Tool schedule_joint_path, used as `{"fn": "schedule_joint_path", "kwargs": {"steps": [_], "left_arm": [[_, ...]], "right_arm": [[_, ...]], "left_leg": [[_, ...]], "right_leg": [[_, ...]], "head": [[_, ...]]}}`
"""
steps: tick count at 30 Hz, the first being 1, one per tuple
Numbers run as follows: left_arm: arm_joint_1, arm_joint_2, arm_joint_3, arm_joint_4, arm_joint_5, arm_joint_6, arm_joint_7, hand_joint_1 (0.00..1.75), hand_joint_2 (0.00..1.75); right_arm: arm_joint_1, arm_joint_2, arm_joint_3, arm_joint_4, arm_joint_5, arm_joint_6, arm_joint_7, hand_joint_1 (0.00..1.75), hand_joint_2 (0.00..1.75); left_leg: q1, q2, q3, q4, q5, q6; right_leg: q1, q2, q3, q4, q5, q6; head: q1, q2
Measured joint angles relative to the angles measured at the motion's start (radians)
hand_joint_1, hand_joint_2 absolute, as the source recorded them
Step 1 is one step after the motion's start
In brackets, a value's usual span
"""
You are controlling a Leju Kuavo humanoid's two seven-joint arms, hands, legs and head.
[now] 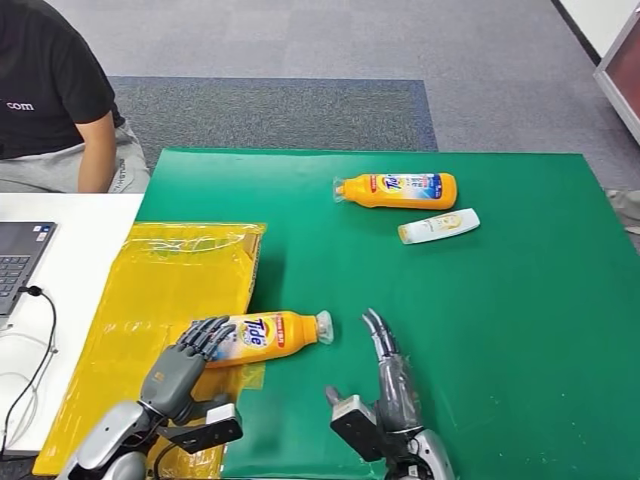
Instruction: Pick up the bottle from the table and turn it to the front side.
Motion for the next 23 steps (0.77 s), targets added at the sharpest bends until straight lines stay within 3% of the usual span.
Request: {"fn": "schedule_joint_path", "kwargs": {"steps": [4,15,23], "left_arm": [[0.002,0.000,0.000,-0.007,-0.002,-0.009,0.000,0.00,1.75],[-0.004,-0.002,-0.003,-0.020,-0.013,-0.017,-0.013,0.00,1.75],[0.001,-0.060,0.000,-0.108,0.165,0.121,-0.205,0.00,1.75]], "right_arm": [[0.021,0.004,-0.042,-0.103,0.113,-0.083,-0.035,0.00,1.75],[0.081,0.097,-0.224,-0.348,0.271,-0.092,-0.169,0.00,1.75],[0.091,0.168,-0.324,-0.437,0.223,-0.092,-0.340,0.00,1.75]], "left_leg": [[0.000,0.000,0.000,0.000,0.000,0.000],[0.000,0.000,0.000,0.000,0.000,0.000],[0.000,0.000,0.000,0.000,0.000,0.000]], "right_leg": [[0.000,0.000,0.000,0.000,0.000,0.000],[0.000,0.000,0.000,0.000,0.000,0.000],[0.000,0.000,0.000,0.000,0.000,0.000]], "head": [[0.000,0.000],[0.000,0.000],[0.000,0.000]]}}
